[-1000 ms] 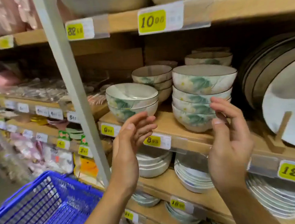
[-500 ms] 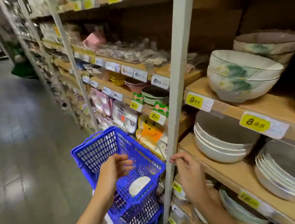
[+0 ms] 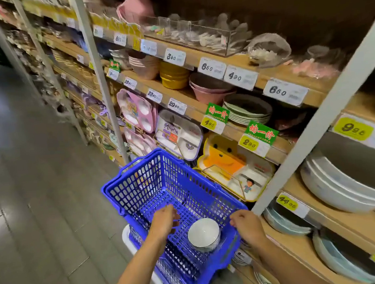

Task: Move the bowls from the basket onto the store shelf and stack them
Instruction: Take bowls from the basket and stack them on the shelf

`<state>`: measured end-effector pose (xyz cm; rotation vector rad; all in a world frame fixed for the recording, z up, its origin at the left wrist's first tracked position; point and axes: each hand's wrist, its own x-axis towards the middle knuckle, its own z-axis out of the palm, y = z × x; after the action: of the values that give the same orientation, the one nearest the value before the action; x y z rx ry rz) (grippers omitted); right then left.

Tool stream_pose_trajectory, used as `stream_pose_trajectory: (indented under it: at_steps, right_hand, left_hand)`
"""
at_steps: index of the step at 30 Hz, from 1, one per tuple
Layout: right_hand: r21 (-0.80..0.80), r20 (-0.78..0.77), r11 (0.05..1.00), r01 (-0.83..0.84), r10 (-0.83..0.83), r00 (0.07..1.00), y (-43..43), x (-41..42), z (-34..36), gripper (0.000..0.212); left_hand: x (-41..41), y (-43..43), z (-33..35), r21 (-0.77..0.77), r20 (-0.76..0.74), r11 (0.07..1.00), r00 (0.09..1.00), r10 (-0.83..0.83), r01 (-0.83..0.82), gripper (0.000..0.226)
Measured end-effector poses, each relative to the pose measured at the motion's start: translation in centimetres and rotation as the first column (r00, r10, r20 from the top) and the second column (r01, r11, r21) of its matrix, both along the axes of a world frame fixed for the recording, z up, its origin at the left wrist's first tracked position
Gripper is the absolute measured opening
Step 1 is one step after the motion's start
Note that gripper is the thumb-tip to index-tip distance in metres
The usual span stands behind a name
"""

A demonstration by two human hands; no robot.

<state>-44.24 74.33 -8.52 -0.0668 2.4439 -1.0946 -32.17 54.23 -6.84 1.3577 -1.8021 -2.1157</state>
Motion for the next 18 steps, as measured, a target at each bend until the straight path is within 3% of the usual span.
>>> stream_pose_trajectory:
  at_steps: [4, 10, 14, 18]
  right_hand:
    - [0.123, 0.065, 0.99, -0.067, 0.059, 0.996, -2.8, -1.8, -1.5, 0.027]
    - [0.282, 0.237, 0.891, -0.355, 0.294, 0.926, -7.4, -5.2, -6.5, 0.041]
    - [0.393, 0.364, 0.795, -0.462, 0.327, 0.872, -9.1, -7.1, -9.8, 0.022]
    - [0.461, 0.463, 0.691, -0.557, 0.348, 0.815, -9.9, -8.2, -13.1, 0.047]
  left_hand:
    - [-2.0, -0.3, -2.3, 0.043, 0.06, 0.999, 0.998, 0.011, -0.014, 0.022]
    - [-4.0, 0.3, -6.4, 0.071, 0.184, 0.991, 0.978, 0.095, -0.11, 0.027]
    - [-5.6, -0.4, -10.1, 0.039, 0.264, 0.977, 0.945, 0.192, -0.21, 0.027]
    - [-7.3, -1.8, -13.9, 0.03, 0.411, 0.978, 0.894, 0.178, -0.209, 0.03]
